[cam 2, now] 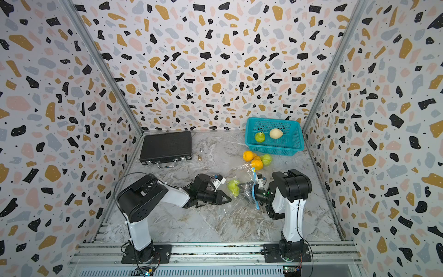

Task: Open the zip-top bag and take out the pear
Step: Pick up the pear from the zipper food storage bag.

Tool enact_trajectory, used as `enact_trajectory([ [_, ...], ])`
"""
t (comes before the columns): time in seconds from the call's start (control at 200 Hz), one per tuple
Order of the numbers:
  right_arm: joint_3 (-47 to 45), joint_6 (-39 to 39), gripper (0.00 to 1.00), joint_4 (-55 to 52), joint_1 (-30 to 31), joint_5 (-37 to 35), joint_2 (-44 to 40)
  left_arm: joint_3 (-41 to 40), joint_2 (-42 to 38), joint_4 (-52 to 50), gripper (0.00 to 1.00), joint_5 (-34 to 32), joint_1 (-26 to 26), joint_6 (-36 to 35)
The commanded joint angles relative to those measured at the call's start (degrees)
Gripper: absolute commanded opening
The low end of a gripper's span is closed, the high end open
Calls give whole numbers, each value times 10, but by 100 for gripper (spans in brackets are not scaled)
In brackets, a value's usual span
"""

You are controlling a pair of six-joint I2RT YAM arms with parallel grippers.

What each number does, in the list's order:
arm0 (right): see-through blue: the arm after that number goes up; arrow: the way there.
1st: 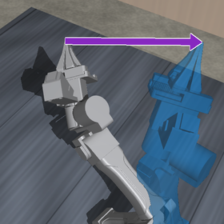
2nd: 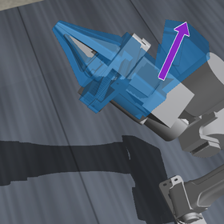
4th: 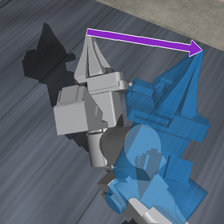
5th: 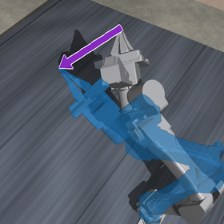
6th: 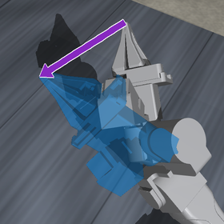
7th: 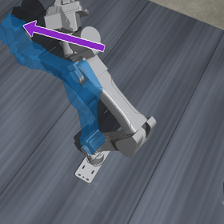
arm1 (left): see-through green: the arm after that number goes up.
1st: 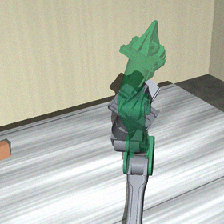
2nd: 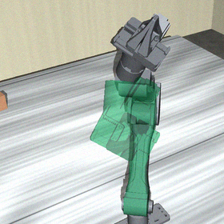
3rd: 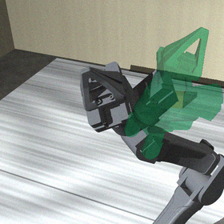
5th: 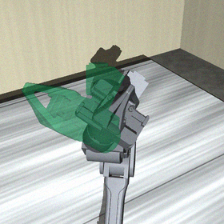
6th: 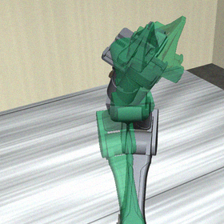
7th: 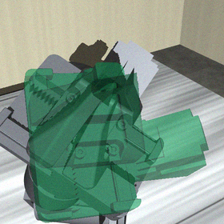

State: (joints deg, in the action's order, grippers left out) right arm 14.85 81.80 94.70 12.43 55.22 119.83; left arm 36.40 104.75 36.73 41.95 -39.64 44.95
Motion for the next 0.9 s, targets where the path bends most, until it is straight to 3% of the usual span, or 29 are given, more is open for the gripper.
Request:
enact_trajectory([
  [0.0,-41,7,72,-131,-2,-54,68,-44,-83,24,19,7,42,13],
  [0.055,-44,3,72,-130,-3,-56,68,-44,-133,-39,23,3,46,-9],
  [0.26,-41,5,71,-130,-3,-55,62,10,-275,-256,59,16,47,-75],
  [0.315,-40,4,71,-130,-3,-54,63,30,-312,-332,63,0,54,-102],
  [0.415,-41,-2,70,-131,-3,-53,65,72,-362,-445,64,-66,84,-133],
  [0.521,-43,-5,70,-130,-3,-53,67,156,-330,-546,64,-88,112,-188],
  [0.571,-44,-6,70,-130,-3,-53,68,173,-319,-549,63,-68,131,-183],
  [0.681,-47,-10,71,-131,-3,-52,65,191,-319,-563,63,-106,139,-185],
  [0.726,-49,-13,71,-131,-3,-51,65,197,-304,-555,61,-89,137,-184],
  [0.896,-49,-30,71,-147,-3,-52,67,196,-181,-502,54,-76,72,-176],
])
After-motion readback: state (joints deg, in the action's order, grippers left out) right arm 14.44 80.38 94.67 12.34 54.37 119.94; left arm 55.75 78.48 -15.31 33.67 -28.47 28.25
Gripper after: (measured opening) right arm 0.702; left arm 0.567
